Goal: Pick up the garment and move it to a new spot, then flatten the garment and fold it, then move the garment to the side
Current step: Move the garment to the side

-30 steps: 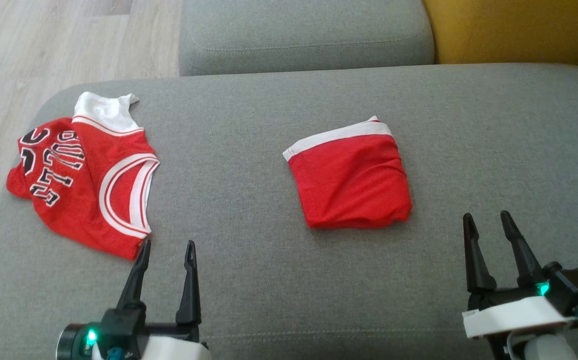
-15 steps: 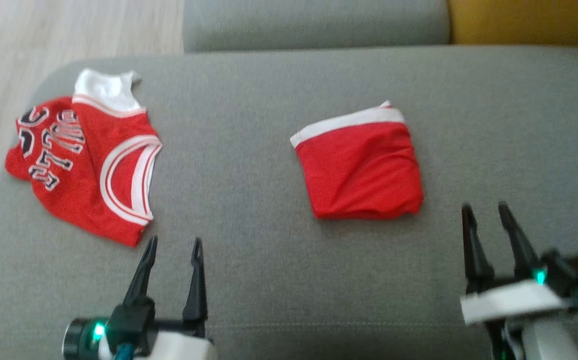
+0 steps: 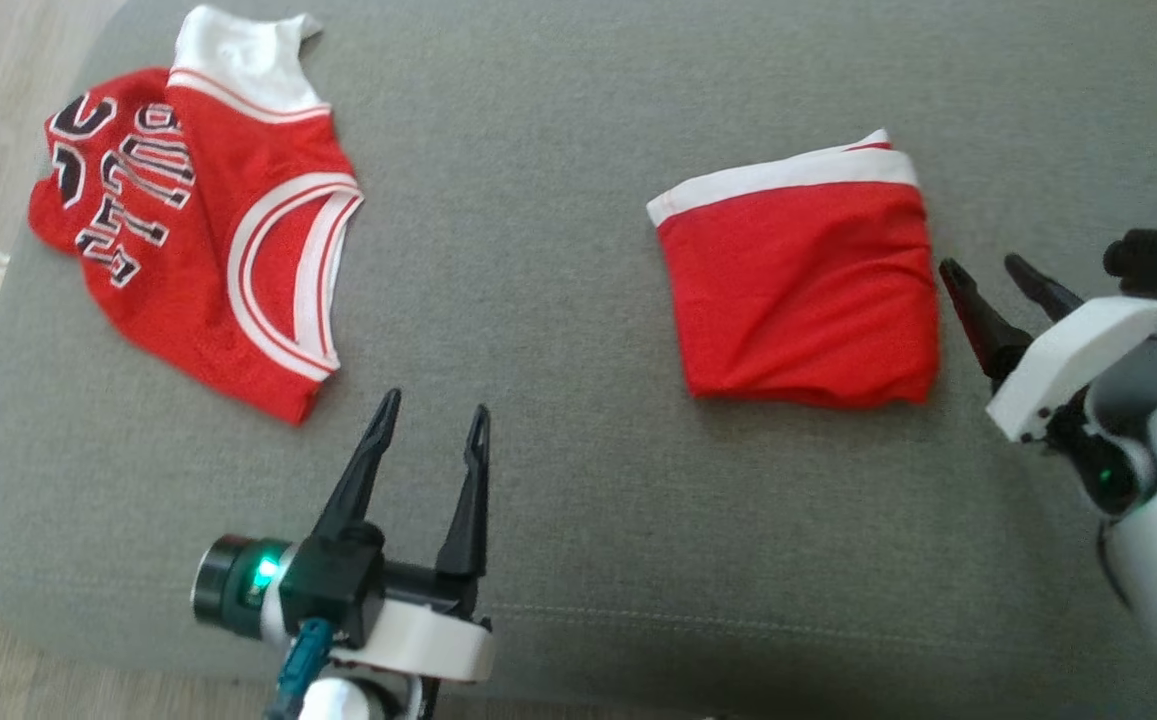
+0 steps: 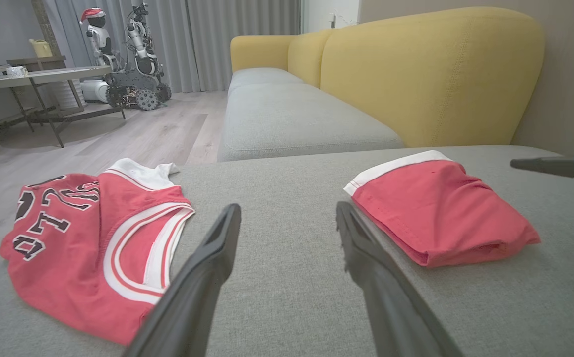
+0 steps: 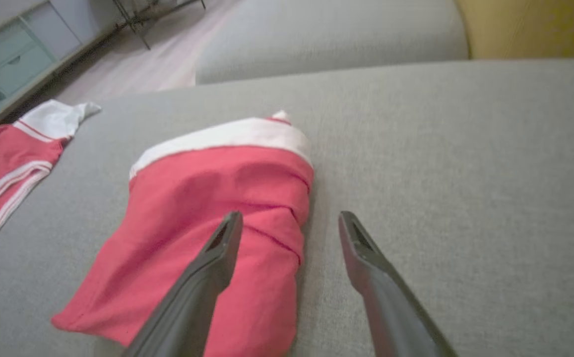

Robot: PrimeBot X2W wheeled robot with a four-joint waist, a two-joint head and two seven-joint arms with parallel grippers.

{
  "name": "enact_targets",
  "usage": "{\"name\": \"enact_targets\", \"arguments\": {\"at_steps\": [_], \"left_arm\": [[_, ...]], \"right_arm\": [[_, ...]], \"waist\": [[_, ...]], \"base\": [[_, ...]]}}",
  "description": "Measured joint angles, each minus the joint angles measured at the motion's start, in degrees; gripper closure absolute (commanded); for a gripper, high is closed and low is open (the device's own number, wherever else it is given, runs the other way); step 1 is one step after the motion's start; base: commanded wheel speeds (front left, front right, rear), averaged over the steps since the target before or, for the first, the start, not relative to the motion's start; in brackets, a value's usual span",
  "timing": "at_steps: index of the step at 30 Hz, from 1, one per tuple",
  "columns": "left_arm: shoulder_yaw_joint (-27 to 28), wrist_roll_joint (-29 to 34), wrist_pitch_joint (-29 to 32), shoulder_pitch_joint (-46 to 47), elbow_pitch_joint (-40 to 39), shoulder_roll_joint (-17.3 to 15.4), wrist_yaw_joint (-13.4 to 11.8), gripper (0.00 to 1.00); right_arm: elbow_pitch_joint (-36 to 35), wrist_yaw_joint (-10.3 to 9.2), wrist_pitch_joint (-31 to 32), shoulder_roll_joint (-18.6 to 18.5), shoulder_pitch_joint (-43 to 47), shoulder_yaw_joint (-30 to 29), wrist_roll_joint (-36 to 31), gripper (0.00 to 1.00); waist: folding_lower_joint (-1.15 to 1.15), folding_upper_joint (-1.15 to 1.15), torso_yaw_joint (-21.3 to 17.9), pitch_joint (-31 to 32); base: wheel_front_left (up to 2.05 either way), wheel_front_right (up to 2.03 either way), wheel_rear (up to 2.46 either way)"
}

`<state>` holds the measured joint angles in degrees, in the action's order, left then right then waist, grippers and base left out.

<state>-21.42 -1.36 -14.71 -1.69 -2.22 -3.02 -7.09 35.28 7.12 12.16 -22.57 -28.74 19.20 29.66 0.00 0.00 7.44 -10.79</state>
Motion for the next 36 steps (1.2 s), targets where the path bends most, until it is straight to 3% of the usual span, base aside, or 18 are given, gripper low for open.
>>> {"name": "enact_targets", "arguments": {"at_steps": [8, 11, 13, 15, 17, 25, 30, 36], "left_arm": [[-1.6, -0.4, 0.0, 2.6, 0.5, 0.1, -0.5, 0.00], [-2.0, -0.4, 0.0, 3.2, 0.7, 0.1, -0.5, 0.00], [-2.0, -0.4, 0.0, 3.8, 0.7, 0.1, -0.5, 0.00], [-2.0, -0.4, 0.0, 4.4, 0.6, 0.1, -0.5, 0.00], [-2.0, -0.4, 0.0, 4.9, 0.6, 0.2, -0.5, 0.00], [-1.7, -0.4, 0.0, 6.8, 0.1, 0.2, -0.2, 0.00], [-1.2, -0.3, 0.0, 8.4, -0.8, 0.2, 0.7, 0.00], [-0.6, 0.4, 0.0, 10.3, -1.8, -0.4, 1.8, 0.00]], "right_arm": [[0.3, 0.00, 9.5, -4.1, -2.5, 4.3, 9.5, 0.00], [2.0, 0.00, 11.3, -4.2, -3.2, 5.0, 11.5, 0.33], [3.0, 0.00, 12.2, -4.4, -3.4, 5.8, 12.0, 0.42], [3.6, 0.00, 12.5, -4.4, -3.4, 6.3, 12.8, 0.61], [3.7, 0.00, 12.5, -4.5, -3.9, 6.7, 13.9, 1.00], [2.3, 0.01, 10.3, -7.5, -7.3, 8.0, 15.6, 1.00], [0.4, 0.00, 9.3, -12.5, -9.2, 6.6, 15.6, 1.00], [-2.3, 0.00, 8.0, -14.9, -9.6, 4.0, 15.6, 1.00]], "waist": [[0.00, 0.00, 2.0, -2.5], [0.00, 0.00, 2.5, -3.4], [0.00, 0.00, 2.7, -3.9], [0.00, 0.00, 2.8, -4.6], [0.00, 0.00, 2.8, -5.3], [0.00, 0.00, 1.0, -7.9], [0.00, 0.00, -2.8, -9.8], [0.00, 0.00, -8.1, -12.4]], "base": [[0.00, 0.00, 0.00], [0.00, 0.00, 0.00], [0.00, 0.00, 0.00], [0.00, 0.00, 0.00], [0.00, 0.00, 0.00], [0.00, 0.00, 0.00], [0.00, 0.00, 0.00], [0.00, 0.00, 0.00]]}}
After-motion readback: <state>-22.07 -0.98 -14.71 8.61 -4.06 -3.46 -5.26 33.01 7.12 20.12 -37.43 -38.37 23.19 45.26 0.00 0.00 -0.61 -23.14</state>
